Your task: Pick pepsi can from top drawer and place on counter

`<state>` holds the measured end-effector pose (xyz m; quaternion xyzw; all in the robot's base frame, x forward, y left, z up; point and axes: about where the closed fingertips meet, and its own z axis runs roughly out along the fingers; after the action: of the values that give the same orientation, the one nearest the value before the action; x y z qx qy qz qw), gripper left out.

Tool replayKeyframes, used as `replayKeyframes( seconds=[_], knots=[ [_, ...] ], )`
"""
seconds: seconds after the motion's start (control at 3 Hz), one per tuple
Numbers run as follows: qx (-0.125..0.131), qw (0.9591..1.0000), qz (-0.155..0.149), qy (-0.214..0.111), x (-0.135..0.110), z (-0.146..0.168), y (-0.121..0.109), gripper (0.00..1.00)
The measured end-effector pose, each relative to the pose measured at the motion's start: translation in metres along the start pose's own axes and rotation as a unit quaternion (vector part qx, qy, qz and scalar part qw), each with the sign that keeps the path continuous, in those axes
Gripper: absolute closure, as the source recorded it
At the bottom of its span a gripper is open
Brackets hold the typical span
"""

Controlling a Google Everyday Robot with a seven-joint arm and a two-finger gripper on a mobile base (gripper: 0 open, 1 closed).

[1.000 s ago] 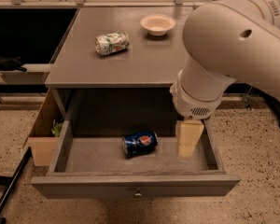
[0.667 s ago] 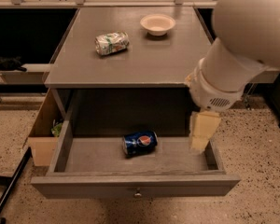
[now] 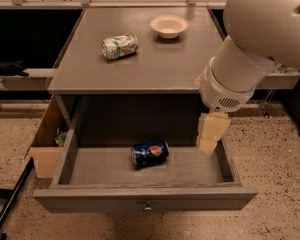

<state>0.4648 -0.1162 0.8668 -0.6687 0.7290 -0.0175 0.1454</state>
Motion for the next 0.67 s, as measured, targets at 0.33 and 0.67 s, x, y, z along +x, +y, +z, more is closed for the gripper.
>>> replayKeyframes(
  seconds=[0.33,0.67],
  knots=[
    [-0.005,0.9999,-0.01,-0.006,-0.006,0.0034,0.0087,0.0],
    [-0.006,0.9999,-0.01,-0.006,-0.0062,0.0036,0.009,0.0]
  ],
)
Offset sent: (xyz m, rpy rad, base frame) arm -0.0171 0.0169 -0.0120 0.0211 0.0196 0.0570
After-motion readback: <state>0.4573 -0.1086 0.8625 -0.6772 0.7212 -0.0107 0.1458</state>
